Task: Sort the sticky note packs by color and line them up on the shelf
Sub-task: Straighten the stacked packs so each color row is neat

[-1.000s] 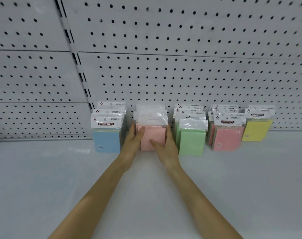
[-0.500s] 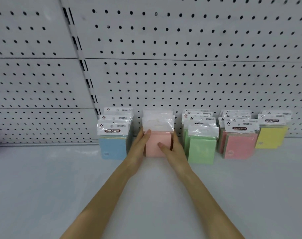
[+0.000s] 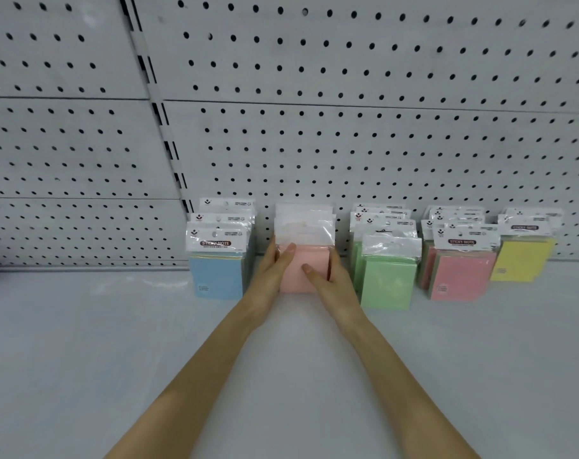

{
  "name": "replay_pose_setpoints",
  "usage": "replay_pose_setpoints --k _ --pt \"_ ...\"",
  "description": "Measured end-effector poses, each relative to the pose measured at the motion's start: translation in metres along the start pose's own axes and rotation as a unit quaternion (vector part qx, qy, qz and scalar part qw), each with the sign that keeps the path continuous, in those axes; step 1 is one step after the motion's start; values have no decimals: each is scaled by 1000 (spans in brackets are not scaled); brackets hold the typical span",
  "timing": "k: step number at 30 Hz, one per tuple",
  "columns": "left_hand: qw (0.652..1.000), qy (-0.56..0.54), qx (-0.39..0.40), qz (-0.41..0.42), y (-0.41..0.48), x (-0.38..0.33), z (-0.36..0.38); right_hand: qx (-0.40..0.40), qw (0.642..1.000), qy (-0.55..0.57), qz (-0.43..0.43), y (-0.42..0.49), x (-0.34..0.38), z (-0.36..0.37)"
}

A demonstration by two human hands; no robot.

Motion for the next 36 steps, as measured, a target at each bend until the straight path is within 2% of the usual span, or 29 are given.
replay_pose_setpoints --k 4,7,11,14,16,17,19,20,22,23,25,32,36 --pt "996 66 -23 52 -3 -4 -3 -21 998 -64 -16 -14 9 -4" --pt "991 104 -38 73 -6 -7 -1 -27 990 -117 -78 -36 18 -10" --pt "982 151 -75 80 -8 -6 -5 -80 982 -93 -146 -63 23 -45" --pt "947 256 -154 119 -32 -14 1 -143 977 -85 -135 -72 15 -88" --pt "910 301 -204 201 -61 -25 20 -164 976 -89 -113 -72 5 -110" --pt "899 301 -210 240 -73 -29 31 -164 977 -94 -100 -71 0 -117" --pt "898 293 -166 281 -85 -28 56 -147 982 -89 -72 -68 -10 -123" --pt "912 280 -124 273 -83 -25 68 -133 986 -84 -62 -65 -13 -124" --pt "956 220 -53 186 -71 -14 90 -111 987 -92 -63 -56 -16 -122" --pt "975 179 -30 124 -63 -8 100 -104 987 -98 -68 -51 -17 -122" --pt "989 144 -20 36 -45 4 114 -95 989 -91 -67 -39 -19 -123" --pt "993 110 -44 5 -7 25 121 -41 997 -48 -41 -14 -18 -123" --pt "999 25 -32 3 1 27 129 -11 1000 -10 -26 -6 -20 -123"
Point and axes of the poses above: each hand's wrist, its own y-axis towards the middle knuckle, its own z-axis out of the palm, x = y × z, the point moved 4 cm from there along y, towards the middle knuckle, and after that the axes turned 2 degrees about z, right-handed, at the moved point
